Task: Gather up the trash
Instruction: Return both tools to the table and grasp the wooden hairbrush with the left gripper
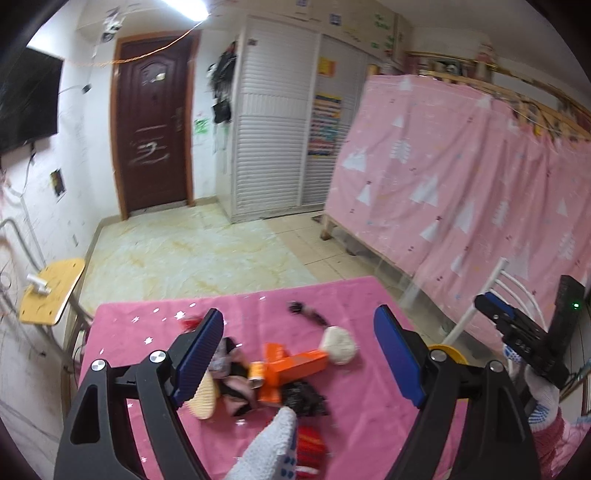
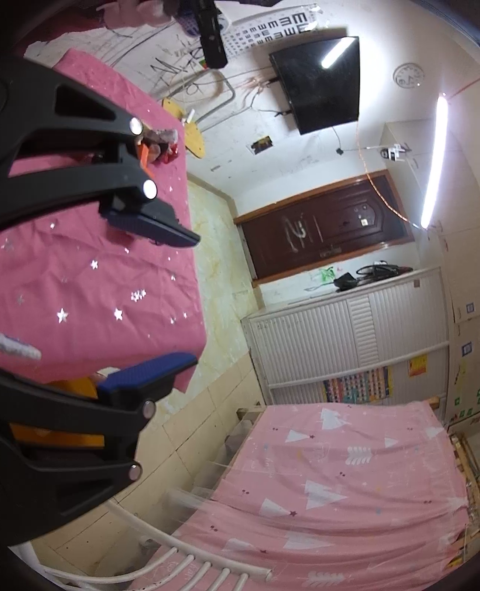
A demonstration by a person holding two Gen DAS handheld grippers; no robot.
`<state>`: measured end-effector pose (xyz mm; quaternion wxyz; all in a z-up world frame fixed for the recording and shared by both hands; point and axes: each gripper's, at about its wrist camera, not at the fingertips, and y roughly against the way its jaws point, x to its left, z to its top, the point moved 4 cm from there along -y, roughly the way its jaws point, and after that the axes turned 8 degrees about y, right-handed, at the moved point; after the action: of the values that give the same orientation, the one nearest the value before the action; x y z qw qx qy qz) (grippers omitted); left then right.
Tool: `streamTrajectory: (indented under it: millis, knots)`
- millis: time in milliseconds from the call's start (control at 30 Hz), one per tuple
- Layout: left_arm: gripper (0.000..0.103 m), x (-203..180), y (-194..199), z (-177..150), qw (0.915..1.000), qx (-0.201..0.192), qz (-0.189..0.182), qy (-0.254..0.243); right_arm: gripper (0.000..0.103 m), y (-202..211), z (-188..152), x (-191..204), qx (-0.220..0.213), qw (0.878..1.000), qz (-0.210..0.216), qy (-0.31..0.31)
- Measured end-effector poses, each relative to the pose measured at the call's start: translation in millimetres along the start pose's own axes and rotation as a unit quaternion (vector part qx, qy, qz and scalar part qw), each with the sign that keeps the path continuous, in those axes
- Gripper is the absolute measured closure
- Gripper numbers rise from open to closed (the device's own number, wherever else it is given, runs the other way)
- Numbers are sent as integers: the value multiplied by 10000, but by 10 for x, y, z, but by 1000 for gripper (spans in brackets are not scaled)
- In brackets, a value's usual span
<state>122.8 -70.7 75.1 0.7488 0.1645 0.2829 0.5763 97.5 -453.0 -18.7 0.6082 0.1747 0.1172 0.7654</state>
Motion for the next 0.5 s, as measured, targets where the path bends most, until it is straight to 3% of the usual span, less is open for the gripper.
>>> streamTrajectory:
  millis: [500]
  knots:
    - [27,842,-252,-184,9974,345,422,473,46,-496,16,688,433,9971,428,462]
